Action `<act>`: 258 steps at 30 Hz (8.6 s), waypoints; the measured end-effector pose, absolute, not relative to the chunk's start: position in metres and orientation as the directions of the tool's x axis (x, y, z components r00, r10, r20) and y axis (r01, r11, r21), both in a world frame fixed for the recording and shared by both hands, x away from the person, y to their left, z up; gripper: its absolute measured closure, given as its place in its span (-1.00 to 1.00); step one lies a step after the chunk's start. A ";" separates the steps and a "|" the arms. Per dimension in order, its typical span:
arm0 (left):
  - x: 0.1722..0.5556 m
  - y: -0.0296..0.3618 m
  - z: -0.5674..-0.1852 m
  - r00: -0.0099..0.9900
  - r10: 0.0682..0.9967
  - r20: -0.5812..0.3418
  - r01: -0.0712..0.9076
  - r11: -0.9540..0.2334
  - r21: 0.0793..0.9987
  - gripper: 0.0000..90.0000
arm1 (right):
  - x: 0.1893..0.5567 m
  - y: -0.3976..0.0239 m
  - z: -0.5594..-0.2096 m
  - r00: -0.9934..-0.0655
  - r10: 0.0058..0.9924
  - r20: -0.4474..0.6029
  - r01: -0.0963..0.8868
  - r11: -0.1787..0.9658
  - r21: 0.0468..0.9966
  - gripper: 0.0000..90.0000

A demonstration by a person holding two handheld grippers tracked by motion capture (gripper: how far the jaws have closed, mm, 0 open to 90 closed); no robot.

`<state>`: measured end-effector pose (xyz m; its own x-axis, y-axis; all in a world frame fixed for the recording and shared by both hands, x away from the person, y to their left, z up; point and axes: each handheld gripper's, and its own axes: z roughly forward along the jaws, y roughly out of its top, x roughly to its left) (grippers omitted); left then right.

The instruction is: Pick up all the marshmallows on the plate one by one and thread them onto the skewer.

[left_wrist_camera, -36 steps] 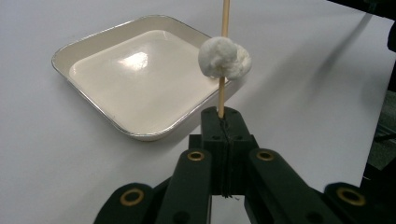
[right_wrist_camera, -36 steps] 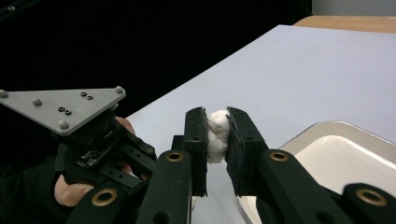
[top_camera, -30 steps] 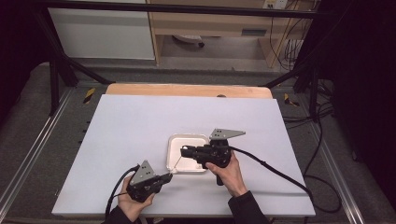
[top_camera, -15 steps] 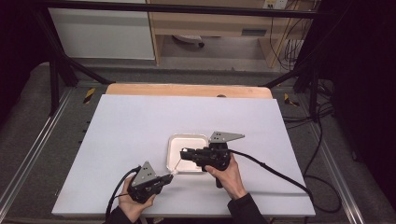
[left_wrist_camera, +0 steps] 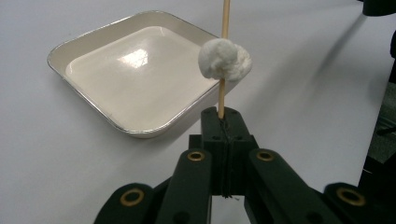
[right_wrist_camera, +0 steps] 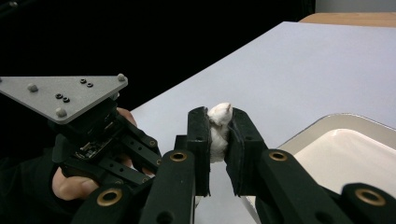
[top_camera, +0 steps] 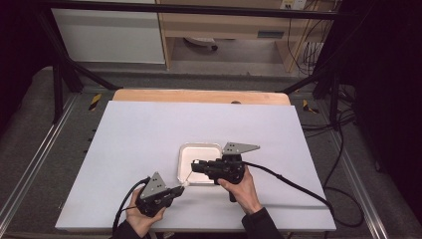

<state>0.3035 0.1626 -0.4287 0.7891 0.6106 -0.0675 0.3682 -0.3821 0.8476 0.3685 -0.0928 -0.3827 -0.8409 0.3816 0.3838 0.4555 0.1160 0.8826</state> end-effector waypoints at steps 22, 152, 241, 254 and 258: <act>0.301 0.159 -0.425 0.801 0.595 -0.060 0.352 -0.389 0.851 0.98 | 0.368 -0.096 -0.387 -0.836 0.363 0.412 0.470 0.087 0.878 0.80; 0.309 0.165 -0.429 0.809 0.581 -0.092 0.377 -0.392 0.839 0.98 | 0.377 -0.137 -0.356 -0.816 0.486 0.315 0.408 0.097 0.908 0.72; 0.305 0.156 -0.428 0.818 0.575 0.005 0.350 -0.505 0.789 0.98 | 0.370 -0.111 -0.379 -0.862 0.383 0.334 0.438 0.229 0.869 0.84; 0.305 0.154 -0.428 0.819 0.574 0.007 0.347 -0.506 0.790 0.98 | 0.369 -0.110 -0.381 -0.859 0.386 0.336 0.441 0.228 0.868 0.85; 0.305 0.153 -0.428 0.821 0.570 0.011 0.346 -0.513 0.786 0.98 | 0.369 -0.110 -0.382 -0.863 0.374 0.340 0.441 0.230 0.867 0.85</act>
<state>0.3045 0.1534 -0.4280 0.8213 0.5705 0.0111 0.3455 -0.5127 0.7860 0.3688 -0.1095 -0.3816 -0.8628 0.3743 0.3397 0.4414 0.2302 0.8673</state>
